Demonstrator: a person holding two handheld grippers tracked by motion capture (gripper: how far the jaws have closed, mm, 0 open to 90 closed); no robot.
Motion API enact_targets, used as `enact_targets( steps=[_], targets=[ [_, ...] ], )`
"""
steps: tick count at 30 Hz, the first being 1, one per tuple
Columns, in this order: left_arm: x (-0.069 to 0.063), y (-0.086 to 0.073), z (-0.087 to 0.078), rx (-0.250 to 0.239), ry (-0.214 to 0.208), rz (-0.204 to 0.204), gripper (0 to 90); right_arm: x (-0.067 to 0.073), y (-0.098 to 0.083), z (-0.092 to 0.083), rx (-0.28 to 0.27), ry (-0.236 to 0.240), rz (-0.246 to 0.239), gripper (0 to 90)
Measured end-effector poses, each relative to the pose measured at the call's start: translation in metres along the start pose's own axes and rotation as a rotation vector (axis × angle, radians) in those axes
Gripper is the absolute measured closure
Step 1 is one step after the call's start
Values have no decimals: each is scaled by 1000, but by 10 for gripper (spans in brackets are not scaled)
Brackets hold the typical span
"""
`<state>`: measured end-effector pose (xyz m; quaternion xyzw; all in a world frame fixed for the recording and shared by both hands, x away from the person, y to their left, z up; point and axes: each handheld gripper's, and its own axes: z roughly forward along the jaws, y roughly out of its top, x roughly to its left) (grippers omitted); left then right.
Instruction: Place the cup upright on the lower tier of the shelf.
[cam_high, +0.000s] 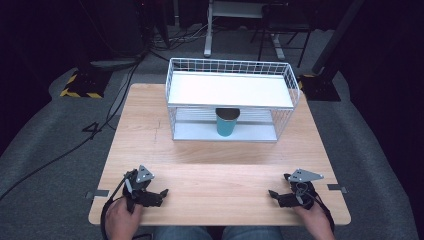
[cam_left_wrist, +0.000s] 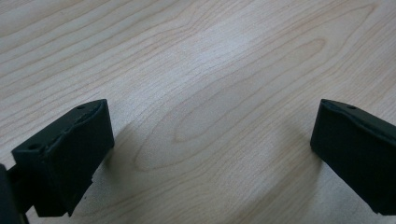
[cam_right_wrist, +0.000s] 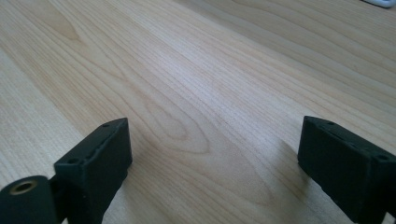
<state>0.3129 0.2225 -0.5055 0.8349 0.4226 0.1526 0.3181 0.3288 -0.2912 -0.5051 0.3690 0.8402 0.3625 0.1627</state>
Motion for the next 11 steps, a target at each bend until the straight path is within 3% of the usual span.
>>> enact_targets(
  steps=[11],
  targets=[
    [0,0,0,0,-2,0,0,-1,0,1,19,-25,20,36]
  ],
)
